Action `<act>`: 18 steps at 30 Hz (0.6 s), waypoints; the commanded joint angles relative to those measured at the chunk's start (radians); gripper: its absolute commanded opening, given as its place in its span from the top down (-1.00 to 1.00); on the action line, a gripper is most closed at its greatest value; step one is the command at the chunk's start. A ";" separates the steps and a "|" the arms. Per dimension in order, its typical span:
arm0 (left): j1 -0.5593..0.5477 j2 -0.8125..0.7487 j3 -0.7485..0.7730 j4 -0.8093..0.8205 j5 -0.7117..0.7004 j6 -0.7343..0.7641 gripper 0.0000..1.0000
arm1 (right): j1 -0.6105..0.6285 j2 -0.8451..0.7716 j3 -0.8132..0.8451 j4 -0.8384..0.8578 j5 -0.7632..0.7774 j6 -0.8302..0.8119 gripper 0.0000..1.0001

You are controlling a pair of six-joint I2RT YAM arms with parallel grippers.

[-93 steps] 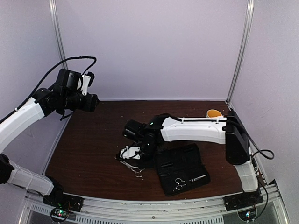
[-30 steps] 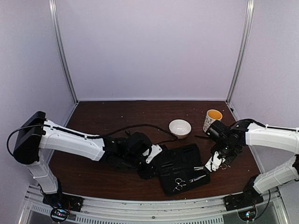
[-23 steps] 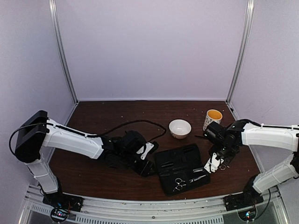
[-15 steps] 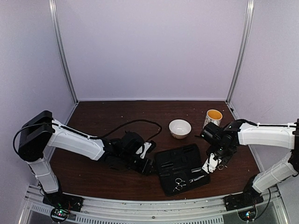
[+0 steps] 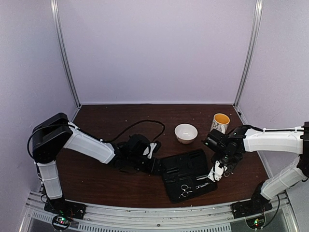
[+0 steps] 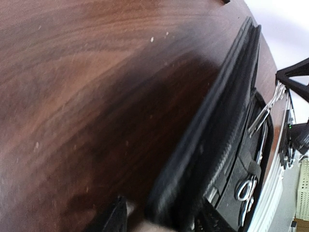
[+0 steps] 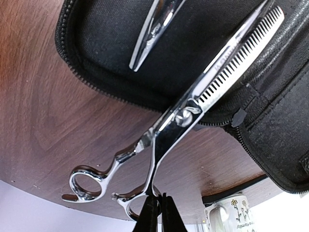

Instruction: Sort the hair-cutting tools

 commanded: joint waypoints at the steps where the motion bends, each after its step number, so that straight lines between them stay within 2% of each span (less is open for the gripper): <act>1: 0.015 0.046 0.036 0.078 0.044 -0.004 0.00 | 0.025 0.022 0.020 -0.006 -0.018 -0.002 1.00; 18: 0.016 0.061 0.045 0.098 0.067 -0.002 0.19 | 0.108 0.115 0.075 0.065 -0.061 0.064 1.00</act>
